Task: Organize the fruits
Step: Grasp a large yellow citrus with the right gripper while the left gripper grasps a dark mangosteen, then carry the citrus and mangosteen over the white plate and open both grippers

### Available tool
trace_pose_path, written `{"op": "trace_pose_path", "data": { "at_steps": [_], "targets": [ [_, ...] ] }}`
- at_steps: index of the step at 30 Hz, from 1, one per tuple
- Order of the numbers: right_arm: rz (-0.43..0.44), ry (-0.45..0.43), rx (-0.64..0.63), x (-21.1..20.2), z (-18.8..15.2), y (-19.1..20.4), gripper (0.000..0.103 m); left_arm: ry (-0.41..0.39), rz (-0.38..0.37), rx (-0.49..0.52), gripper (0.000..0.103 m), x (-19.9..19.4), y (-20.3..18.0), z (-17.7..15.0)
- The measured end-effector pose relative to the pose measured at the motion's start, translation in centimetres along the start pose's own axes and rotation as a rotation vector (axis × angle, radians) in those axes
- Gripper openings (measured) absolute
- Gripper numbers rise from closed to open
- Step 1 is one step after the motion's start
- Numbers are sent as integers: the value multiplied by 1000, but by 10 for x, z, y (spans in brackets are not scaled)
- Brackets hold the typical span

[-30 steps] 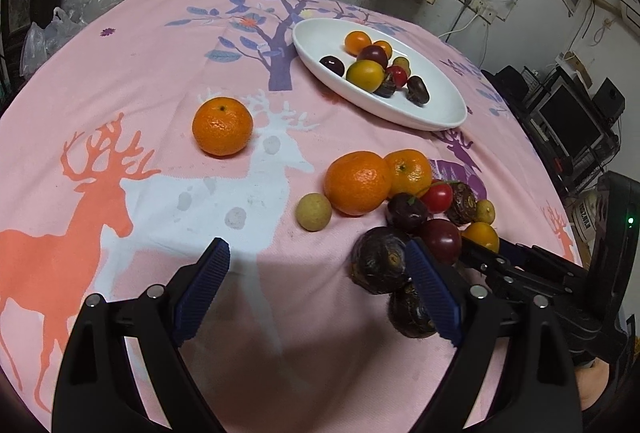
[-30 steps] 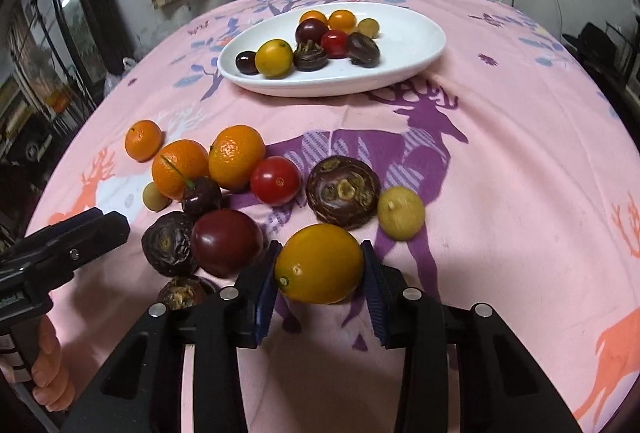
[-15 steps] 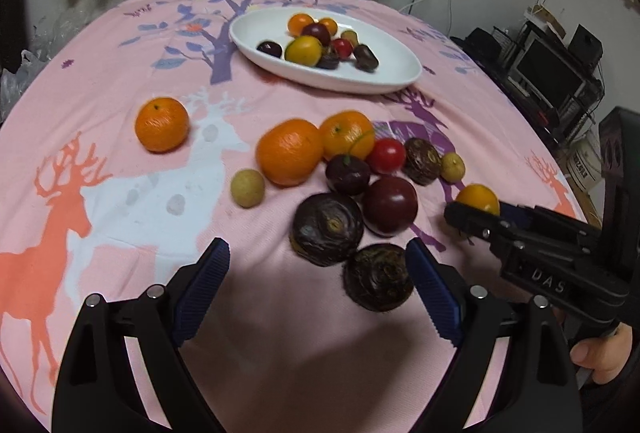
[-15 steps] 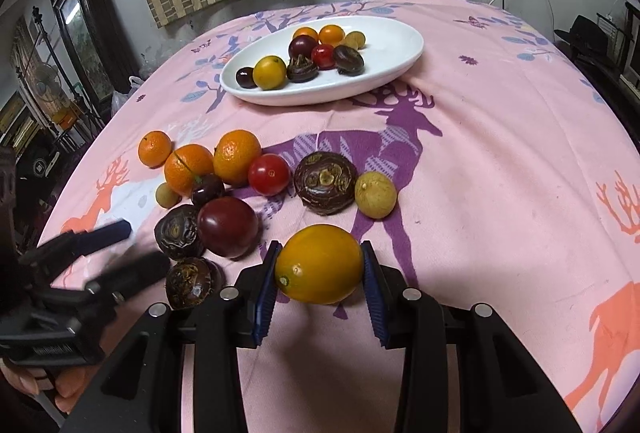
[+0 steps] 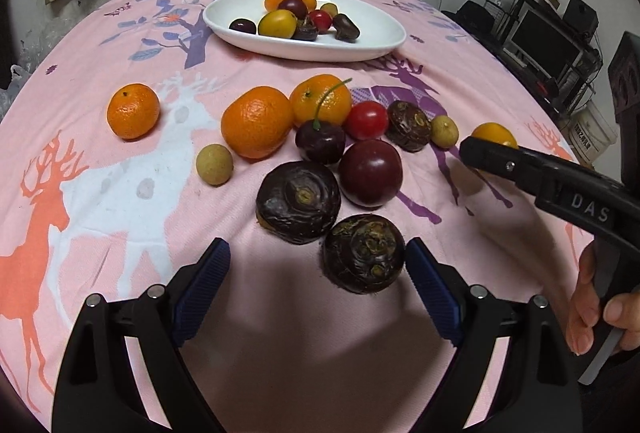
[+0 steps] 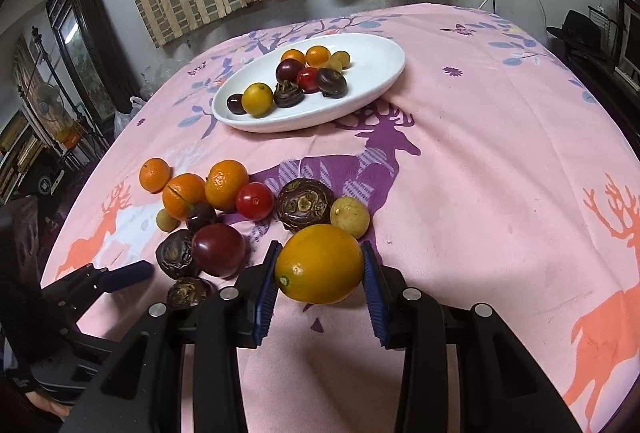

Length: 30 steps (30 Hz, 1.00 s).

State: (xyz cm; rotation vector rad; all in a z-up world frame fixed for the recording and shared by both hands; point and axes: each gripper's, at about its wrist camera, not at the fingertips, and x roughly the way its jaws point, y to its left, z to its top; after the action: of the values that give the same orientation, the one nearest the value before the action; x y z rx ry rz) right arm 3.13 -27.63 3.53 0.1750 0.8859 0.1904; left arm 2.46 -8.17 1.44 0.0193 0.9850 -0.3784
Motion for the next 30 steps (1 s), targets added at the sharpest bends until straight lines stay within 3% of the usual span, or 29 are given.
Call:
{"op": "trace_pose_path", "data": {
  "at_steps": [5, 8, 12, 13, 14, 15, 23, 30],
  "targets": [
    [22, -14, -12, -8, 1, 6, 40, 17, -2, -6, 75, 3, -10, 1],
    [37, -18, -23, -11, 0, 10, 40, 18, 85, 39, 62, 6, -27, 0],
    [47, -23, -27, -13, 0, 12, 40, 8, 141, 49, 60, 9, -35, -2],
    [52, -25, -25, -14, 0, 12, 40, 4, 147, 40, 57, 8, -34, -2],
    [53, -25, -24, -15, 0, 12, 40, -1, 153, 34, 44, 7, -34, -2],
    [54, -26, -22, -15, 0, 11, 40, -3, 159, 34, 42, 5, -34, -3],
    [69, -55, -12, -23, 0, 11, 40, -23, 87, 10, 42, -29, -25, -4],
    [127, -128, 3, -40, 6, 16, 40, -104, 47, 28, 42, -55, -17, 40]
  ]
}}
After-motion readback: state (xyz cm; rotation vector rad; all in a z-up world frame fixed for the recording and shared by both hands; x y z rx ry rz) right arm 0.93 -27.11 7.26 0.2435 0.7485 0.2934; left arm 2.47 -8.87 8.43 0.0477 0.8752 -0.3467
